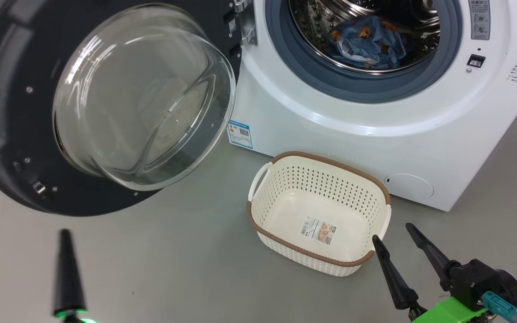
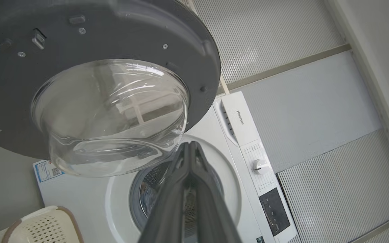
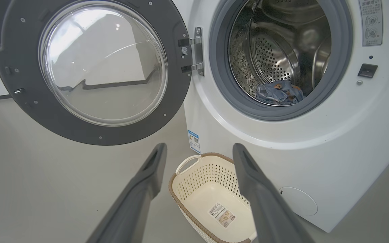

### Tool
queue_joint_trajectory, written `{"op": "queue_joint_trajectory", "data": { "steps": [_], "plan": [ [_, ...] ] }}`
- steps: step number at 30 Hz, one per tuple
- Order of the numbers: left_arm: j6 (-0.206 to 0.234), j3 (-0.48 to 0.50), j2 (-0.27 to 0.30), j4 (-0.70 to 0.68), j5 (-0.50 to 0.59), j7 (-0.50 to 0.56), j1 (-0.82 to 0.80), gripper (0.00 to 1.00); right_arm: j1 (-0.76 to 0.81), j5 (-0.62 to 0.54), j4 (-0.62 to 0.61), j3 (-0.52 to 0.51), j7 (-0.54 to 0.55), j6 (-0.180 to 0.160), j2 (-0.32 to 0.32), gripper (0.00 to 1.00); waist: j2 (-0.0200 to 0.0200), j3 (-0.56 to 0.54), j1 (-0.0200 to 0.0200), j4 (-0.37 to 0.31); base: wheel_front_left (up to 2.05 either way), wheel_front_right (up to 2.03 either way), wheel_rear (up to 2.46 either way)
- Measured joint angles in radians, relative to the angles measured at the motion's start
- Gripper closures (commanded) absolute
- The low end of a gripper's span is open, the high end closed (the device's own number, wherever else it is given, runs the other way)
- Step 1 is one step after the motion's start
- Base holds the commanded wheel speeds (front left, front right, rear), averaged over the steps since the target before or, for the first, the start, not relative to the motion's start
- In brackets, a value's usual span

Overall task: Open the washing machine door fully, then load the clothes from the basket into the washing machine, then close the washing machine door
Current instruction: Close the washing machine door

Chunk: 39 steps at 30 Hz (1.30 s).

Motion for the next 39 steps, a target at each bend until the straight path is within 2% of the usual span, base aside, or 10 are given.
{"op": "queue_joint_trajectory", "data": {
  "steps": [1,3,7,14,21,23,28,33,39],
  "plan": [
    [-0.017,0.038,-0.002,-0.015,-0.109,0.0,0.0,1.0,0.0,0.0,-0.004,-0.002,0.002,0.0,-0.002,0.0,0.0,0.005,0.0,-0.001,0.0,0.0,0.0],
    [-0.023,0.06,-0.002,-0.018,-0.148,0.0,-0.001,1.0,0.0,0.0,-0.006,-0.003,0.006,0.0,-0.003,0.0,0.0,0.008,0.0,-0.001,0.0,0.0,0.0],
    [-0.033,0.175,0.015,-0.018,-0.256,0.002,-0.031,1.0,0.0,0.0,-0.018,-0.009,0.012,0.0,-0.011,0.0,0.0,0.023,0.0,0.0,0.0,0.0,0.0],
    [-0.039,0.397,0.123,0.108,-0.401,0.015,-0.167,1.0,-0.002,0.0,-0.04,-0.014,0.024,0.0,-0.026,0.0,0.0,0.056,0.0,0.003,0.0,0.0,0.0],
    [-0.041,0.513,0.26,0.372,-0.496,0.069,-0.355,1.0,-0.021,0.0,-0.059,-0.007,0.043,0.0,-0.05,0.0,0.0,0.09,0.0,0.0,0.0,0.0,0.0],
    [-0.038,0.532,0.304,0.446,-0.516,0.089,-0.404,1.0,-0.033,0.0,-0.066,-0.005,0.052,0.0,-0.06,0.0,0.0,0.1,0.0,-0.004,0.0,0.0,0.0],
    [0.006,0.537,0.401,0.584,-0.558,0.175,-0.513,1.0,-0.049,0.0,-0.075,0.001,0.061,0.0,-0.083,0.0,0.0,0.125,0.0,-0.021,0.0,0.0,0.0],
    [0.075,0.48,0.486,0.685,-0.559,0.291,-0.58,1.0,-0.055,0.002,-0.083,0.017,0.07,0.0,-0.1,0.0,0.0,0.154,0.0,-0.046,0.0,0.0,0.0],
    [0.129,0.422,0.548,0.759,-0.546,0.368,-0.63,1.0,-0.084,0.007,-0.092,0.022,0.078,0.0,-0.119,0.0,0.0,0.179,0.0,-0.074,0.0,0.0,0.0]
  ]
}}
